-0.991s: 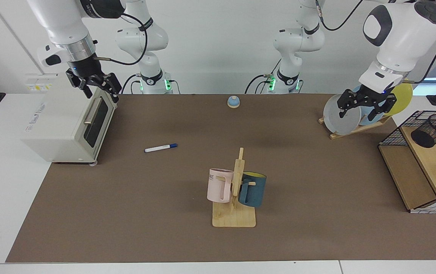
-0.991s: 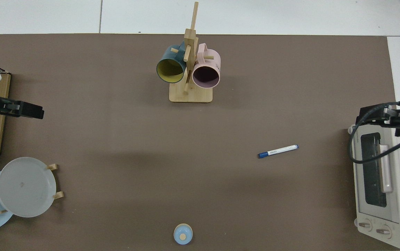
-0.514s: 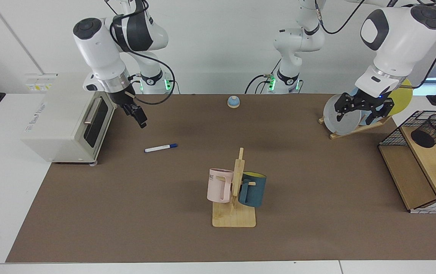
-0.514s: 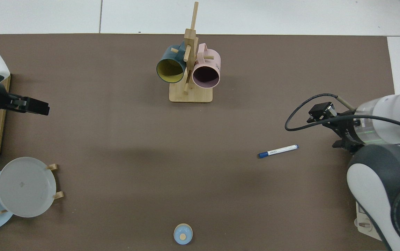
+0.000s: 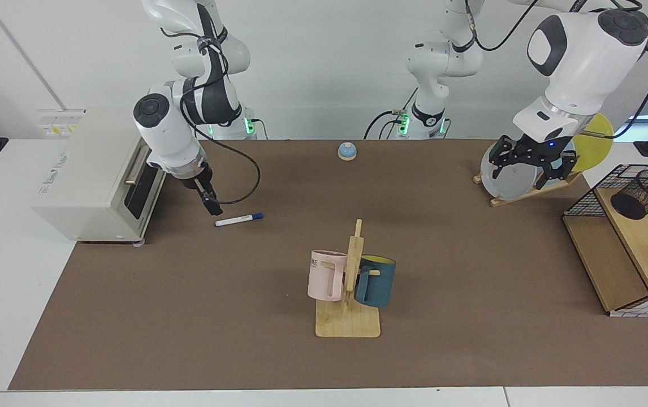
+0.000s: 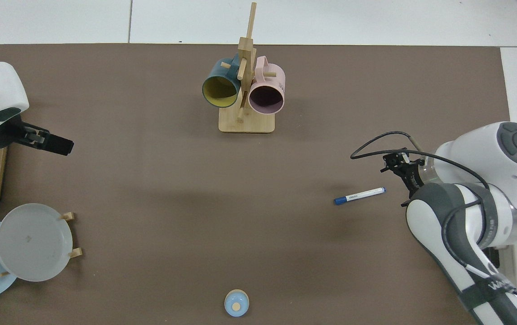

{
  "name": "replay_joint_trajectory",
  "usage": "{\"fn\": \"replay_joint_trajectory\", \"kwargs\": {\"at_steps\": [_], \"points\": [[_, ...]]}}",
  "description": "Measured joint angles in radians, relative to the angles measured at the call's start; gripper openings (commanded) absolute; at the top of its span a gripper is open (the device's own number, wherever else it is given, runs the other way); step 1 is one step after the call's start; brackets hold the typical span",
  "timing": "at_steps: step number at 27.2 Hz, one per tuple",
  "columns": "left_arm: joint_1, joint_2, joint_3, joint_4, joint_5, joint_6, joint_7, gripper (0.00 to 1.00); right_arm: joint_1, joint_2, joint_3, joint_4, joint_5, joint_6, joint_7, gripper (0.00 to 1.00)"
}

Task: Put markers into pen holder
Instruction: 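Reach the right gripper toward the white blue-capped marker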

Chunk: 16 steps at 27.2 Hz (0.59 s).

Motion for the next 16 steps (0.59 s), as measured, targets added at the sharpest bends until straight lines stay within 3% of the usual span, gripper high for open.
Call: {"fn": "replay_joint_trajectory", "kwargs": {"at_steps": [8, 16], "points": [[0.0, -0.001, 0.002, -0.005, 0.0, 0.006, 0.287, 1.0, -0.006, 0.064, 0.0, -0.036, 0.004, 0.099, 0.018, 1.0], [0.0, -0.032, 0.002, -0.07, 0.0, 0.018, 0.44, 1.0, -0.005, 0.116, 0.0, -0.072, 0.004, 0.146, 0.023, 1.0]]}}
